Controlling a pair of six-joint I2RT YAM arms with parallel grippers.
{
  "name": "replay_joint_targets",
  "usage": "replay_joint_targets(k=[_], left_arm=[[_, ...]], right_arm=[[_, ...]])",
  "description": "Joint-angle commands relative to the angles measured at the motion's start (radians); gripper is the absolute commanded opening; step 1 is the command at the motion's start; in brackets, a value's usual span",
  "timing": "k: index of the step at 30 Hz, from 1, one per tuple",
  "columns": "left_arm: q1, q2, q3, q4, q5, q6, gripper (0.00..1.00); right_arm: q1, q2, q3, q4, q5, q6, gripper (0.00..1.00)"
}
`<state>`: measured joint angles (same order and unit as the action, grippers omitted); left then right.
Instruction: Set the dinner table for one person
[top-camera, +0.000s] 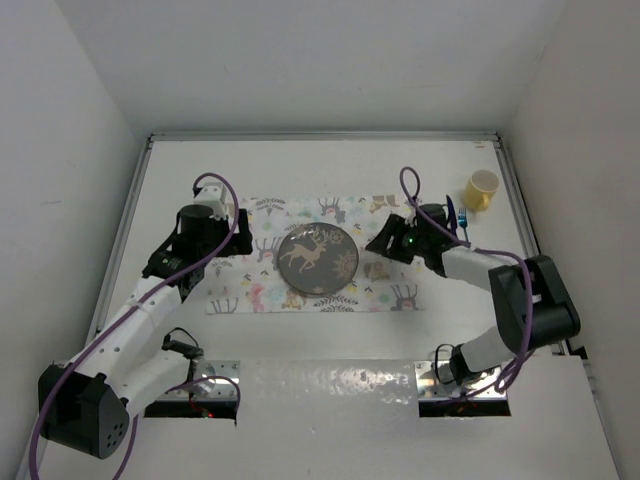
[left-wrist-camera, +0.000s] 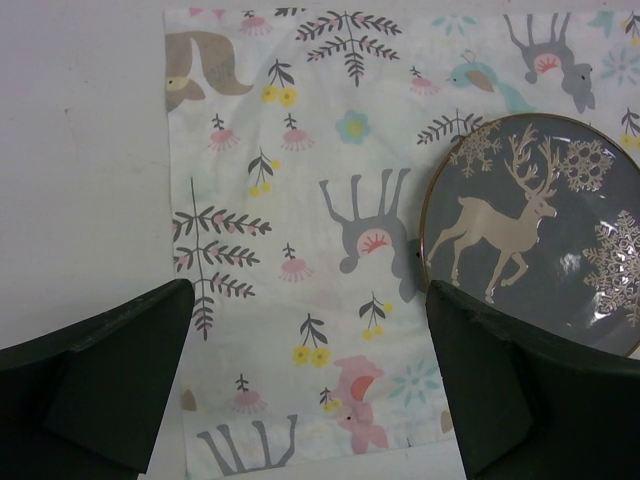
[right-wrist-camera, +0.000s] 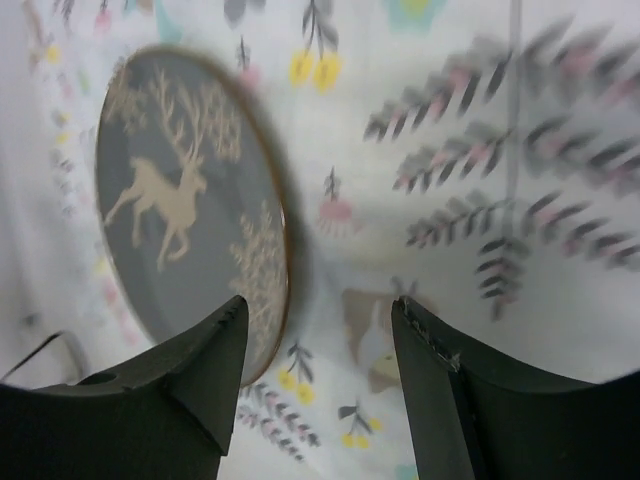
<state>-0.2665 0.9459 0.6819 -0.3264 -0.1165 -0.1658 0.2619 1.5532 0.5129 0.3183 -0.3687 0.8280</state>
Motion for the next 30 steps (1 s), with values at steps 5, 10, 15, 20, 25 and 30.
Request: replay_joint_targets(k=[5,10,15,20,25,30], left_arm=[[0.010,-0.018,0.015,0.010,-0.029,-0.014,1.00],[0.010,-0.016,0.016,0.007,-0.037,-0.015,1.00],[0.010,-0.007,0.018,0.004,-0.043,-0.011,1.00],[0.010,-0.001,0.018,0.006,-0.040,-0.009,1.00],[0.010,0.017,0.016,0.009,-0.018,0.003,1.00],[0.010,0.028,0.013,0.013,-0.034,0.008,1.00]], right_arm=[[-0.118,-0.139,0.335,-0.646,0.407,-0.404,0.58],[-0.182,-0.093,0.532,-0.783,0.655,-0.550,0.64],[-0.340,-0.025,0.630,-0.818,0.626,-0.572,0.68],[-0.443,0.083,0.710,-0.812,0.574,-0.609,0.67],[-0.516,0.165,0.777,-0.766,0.510,-0.609,0.65],[-0.540,0.278,0.878,-0.760,0.465,-0.654,0.63]])
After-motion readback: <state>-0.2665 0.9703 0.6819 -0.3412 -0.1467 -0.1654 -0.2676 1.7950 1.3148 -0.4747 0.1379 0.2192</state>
